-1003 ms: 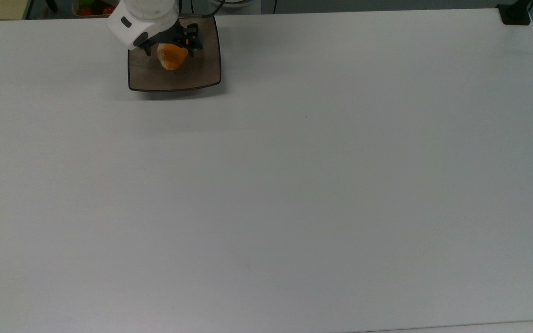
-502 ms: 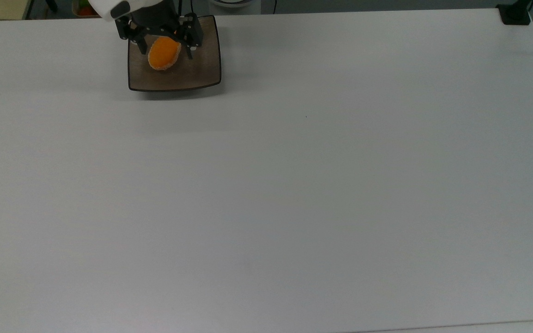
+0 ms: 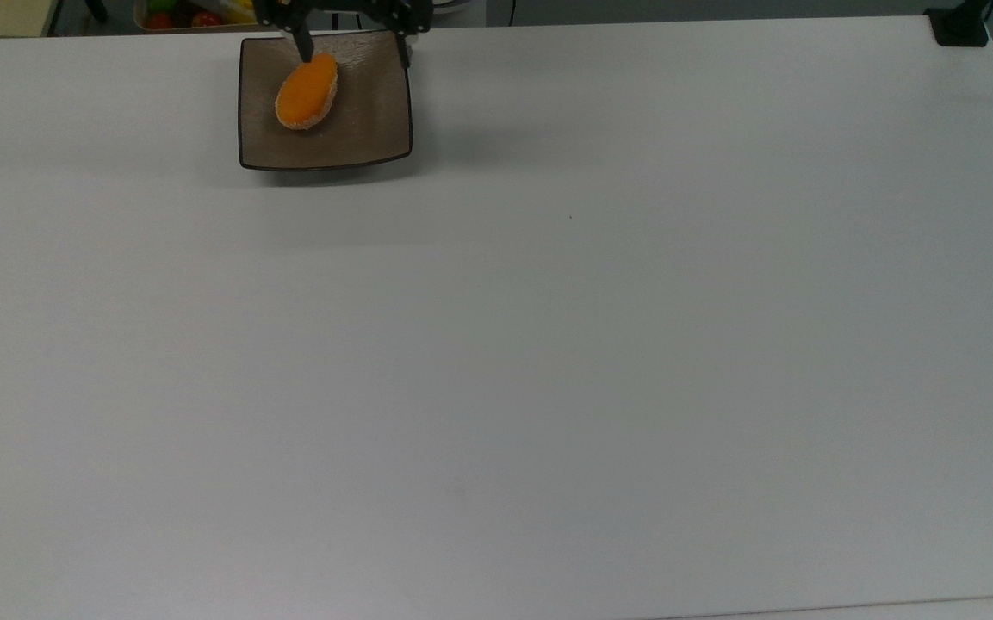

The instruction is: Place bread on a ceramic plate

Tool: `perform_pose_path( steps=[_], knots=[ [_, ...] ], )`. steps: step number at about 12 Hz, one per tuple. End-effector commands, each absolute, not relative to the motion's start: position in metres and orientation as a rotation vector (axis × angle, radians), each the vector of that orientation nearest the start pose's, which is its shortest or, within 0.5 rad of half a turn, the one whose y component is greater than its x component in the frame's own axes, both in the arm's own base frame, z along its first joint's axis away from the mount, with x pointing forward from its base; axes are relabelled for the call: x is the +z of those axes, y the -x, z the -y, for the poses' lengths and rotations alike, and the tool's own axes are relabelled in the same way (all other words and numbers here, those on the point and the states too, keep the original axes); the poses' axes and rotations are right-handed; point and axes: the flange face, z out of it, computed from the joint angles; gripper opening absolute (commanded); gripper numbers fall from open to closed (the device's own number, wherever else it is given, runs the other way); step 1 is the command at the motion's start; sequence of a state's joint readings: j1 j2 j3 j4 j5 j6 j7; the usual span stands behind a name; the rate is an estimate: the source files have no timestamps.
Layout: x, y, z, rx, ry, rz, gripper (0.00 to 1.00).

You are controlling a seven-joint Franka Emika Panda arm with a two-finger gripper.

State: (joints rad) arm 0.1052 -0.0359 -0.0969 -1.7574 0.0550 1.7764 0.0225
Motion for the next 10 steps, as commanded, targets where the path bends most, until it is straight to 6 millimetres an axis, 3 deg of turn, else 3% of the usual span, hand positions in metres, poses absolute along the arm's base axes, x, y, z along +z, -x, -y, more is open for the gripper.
perform_pose_path(
  steps=[1,3,10],
  knots=[
    [0.577,-0.555,-0.056,-0.058,3.125,0.042,1.00],
    [0.574,-0.553,-0.068,-0.045,3.217,0.120,1.00],
    [0.569,-0.554,-0.072,-0.046,3.203,0.131,1.00]
  ],
)
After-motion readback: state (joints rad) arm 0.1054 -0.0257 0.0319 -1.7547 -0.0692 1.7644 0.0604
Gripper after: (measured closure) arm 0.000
